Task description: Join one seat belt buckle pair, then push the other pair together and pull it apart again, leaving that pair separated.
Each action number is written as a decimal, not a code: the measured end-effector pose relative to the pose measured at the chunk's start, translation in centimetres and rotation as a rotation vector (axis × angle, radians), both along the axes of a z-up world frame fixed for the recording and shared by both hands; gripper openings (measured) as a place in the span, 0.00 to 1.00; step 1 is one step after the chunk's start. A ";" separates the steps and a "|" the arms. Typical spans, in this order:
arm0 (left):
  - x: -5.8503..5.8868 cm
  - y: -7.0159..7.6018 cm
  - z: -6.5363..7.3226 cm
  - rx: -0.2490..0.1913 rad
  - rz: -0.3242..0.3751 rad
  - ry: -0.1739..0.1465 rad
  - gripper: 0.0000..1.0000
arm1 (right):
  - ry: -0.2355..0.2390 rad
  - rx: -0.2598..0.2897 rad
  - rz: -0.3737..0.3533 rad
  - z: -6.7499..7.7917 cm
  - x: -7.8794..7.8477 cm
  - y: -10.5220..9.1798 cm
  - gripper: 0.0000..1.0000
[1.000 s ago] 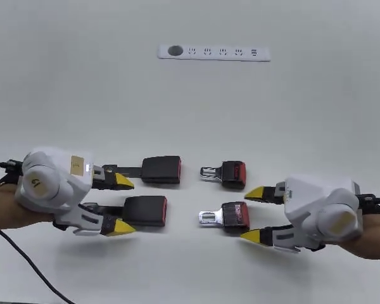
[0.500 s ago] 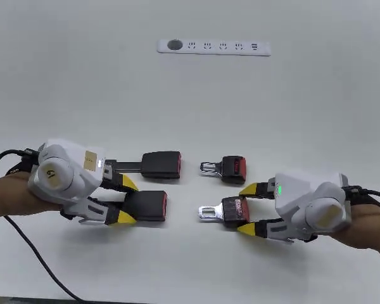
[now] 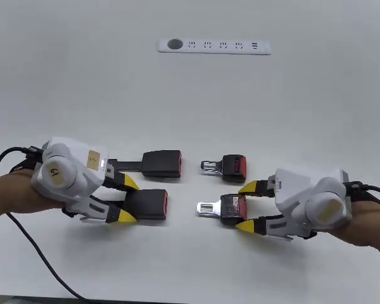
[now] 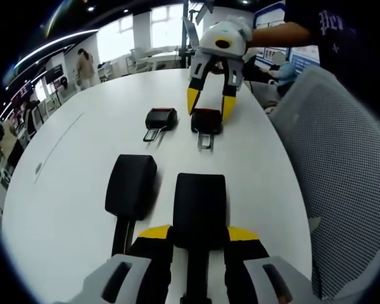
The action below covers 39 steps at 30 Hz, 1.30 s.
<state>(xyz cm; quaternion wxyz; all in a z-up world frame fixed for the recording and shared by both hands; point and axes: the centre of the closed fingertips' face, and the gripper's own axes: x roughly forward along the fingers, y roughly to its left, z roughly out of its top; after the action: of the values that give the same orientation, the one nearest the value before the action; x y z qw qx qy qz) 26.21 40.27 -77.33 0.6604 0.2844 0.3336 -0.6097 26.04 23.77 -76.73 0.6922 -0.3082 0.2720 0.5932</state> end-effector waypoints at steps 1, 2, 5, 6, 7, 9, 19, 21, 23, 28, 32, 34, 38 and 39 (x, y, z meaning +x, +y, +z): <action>0.0 0.0 0.0 0.001 -0.002 -0.001 0.32 | 0.000 0.000 0.001 0.0 0.0 0.0 0.30; 0.0 0.0 0.0 0.003 -0.005 -0.003 0.32 | 0.002 0.001 0.001 0.0 0.0 0.0 0.30; 0.0 0.0 -0.1 0.007 -0.012 -0.005 0.32 | 0.002 0.000 0.003 0.0 0.0 0.1 0.30; 0.0 0.0 -0.1 0.008 -0.013 -0.005 0.32 | 0.002 0.001 0.004 0.0 0.0 0.1 0.30; 0.0 0.0 -0.1 0.010 -0.014 -0.005 0.32 | 0.002 0.002 0.003 0.0 0.1 0.2 0.30; 0.0 0.1 -0.2 0.012 -0.016 -0.006 0.32 | 0.003 0.002 0.004 0.0 0.0 0.3 0.30; -0.1 0.1 -0.3 0.029 -0.032 -0.012 0.32 | 0.012 0.015 0.008 0.1 0.0 1.6 0.30; -0.1 0.0 -0.3 0.032 -0.035 -0.012 0.32 | 0.016 0.018 0.008 0.1 0.0 1.8 0.30; -0.2 0.0 -0.3 0.033 -0.036 -0.012 0.32 | 0.017 0.019 0.008 0.1 0.0 2.0 0.30; -0.1 0.1 -0.4 0.035 -0.038 -0.009 0.32 | 0.021 0.025 0.008 0.1 0.0 2.5 0.30; -0.1 0.2 -0.4 0.035 -0.038 -0.003 0.32 | 0.025 0.026 0.009 0.0 0.1 2.9 0.30; -0.1 0.2 -0.5 0.037 -0.040 -0.002 0.32 | 0.027 0.027 0.010 0.1 0.1 3.2 0.30; -0.1 0.2 -0.5 0.044 -0.043 0.000 0.32 | 0.025 0.027 0.016 0.2 0.0 3.6 0.30; -0.1 0.2 -0.6 0.046 -0.044 -0.001 0.32 | 0.025 0.027 0.017 0.2 0.0 3.7 0.30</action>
<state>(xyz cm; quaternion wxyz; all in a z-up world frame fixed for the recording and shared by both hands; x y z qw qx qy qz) 26.13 40.47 -77.88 0.6404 0.3070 0.3407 -0.6161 26.04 27.52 -76.54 0.6877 -0.2938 0.2698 0.6066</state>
